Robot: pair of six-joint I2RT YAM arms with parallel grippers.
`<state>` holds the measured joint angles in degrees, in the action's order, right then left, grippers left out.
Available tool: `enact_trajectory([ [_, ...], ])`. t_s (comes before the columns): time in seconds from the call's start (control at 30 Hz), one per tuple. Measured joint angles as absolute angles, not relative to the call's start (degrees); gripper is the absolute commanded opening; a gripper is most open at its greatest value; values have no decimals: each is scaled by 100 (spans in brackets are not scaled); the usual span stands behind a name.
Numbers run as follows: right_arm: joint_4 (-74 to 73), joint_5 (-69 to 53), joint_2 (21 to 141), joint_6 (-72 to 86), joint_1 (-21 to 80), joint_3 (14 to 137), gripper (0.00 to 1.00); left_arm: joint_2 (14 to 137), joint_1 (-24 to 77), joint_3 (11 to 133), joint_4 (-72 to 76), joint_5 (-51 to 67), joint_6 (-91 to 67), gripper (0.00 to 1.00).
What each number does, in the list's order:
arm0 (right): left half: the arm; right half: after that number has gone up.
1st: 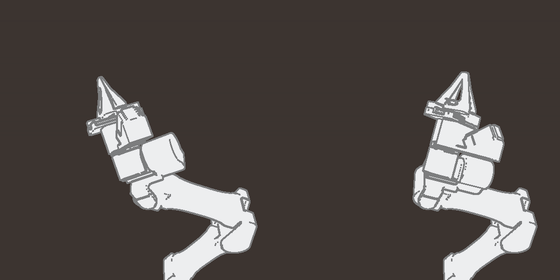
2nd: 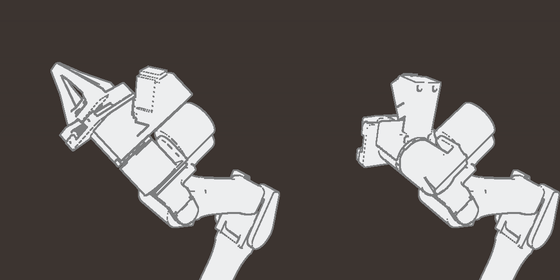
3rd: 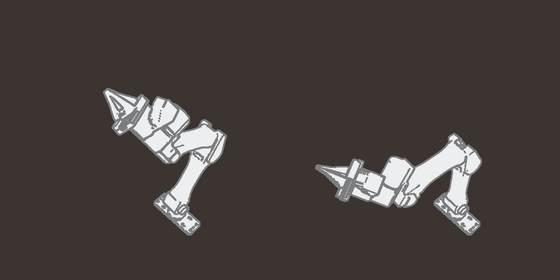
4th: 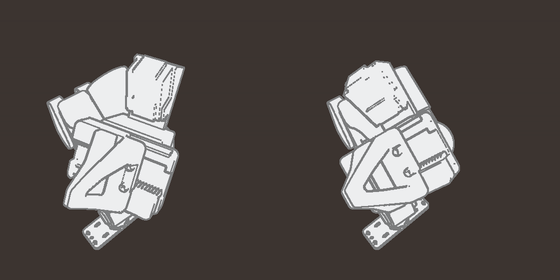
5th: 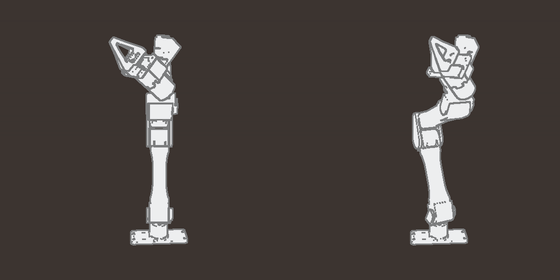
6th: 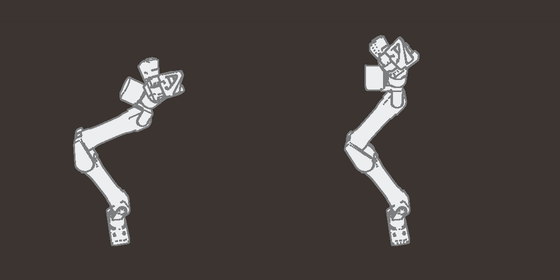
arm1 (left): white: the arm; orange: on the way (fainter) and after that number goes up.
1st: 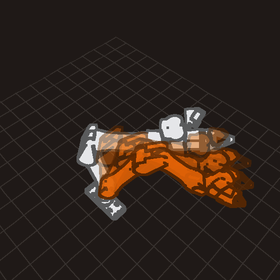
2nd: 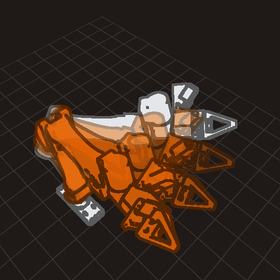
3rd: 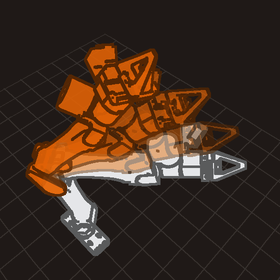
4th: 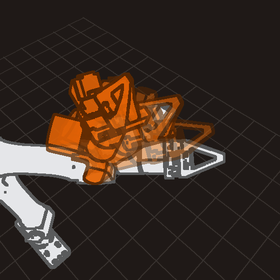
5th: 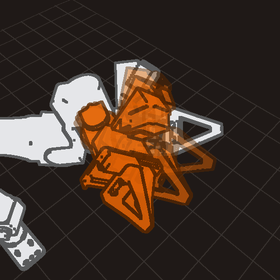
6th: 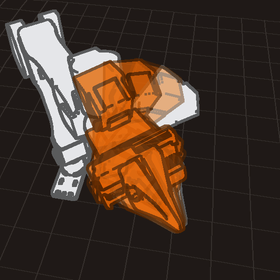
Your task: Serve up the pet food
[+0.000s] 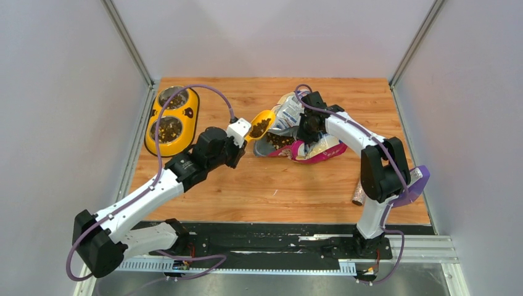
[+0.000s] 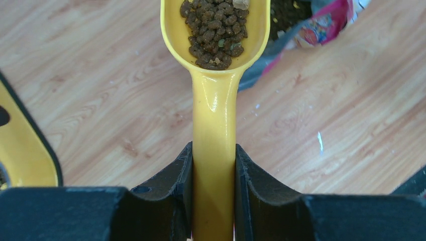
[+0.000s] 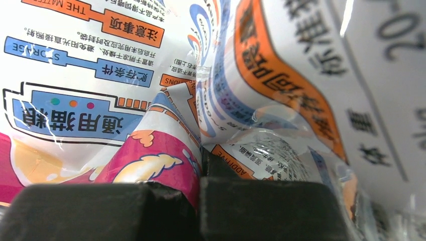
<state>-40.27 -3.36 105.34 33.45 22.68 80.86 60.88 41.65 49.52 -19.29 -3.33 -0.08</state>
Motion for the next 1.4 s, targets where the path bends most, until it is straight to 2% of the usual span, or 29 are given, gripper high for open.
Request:
enact_trajectory([
  [0.4,-4047,-336,10567,3382,2268,8108,0,6943,3645,6101,-2106,-1074,-633,0],
  [0.77,-4073,-333,10584,3385,2268,8143,0,8093,1861,6886,-2648,-1444,-1975,0],
  [1.1,-4281,-279,10715,3356,2268,8350,0,9255,521,7196,-2849,-810,-2941,0],
  [1.4,-4405,-246,10825,3330,2268,8490,0,10337,27,7837,-2840,-287,-3566,0],
])
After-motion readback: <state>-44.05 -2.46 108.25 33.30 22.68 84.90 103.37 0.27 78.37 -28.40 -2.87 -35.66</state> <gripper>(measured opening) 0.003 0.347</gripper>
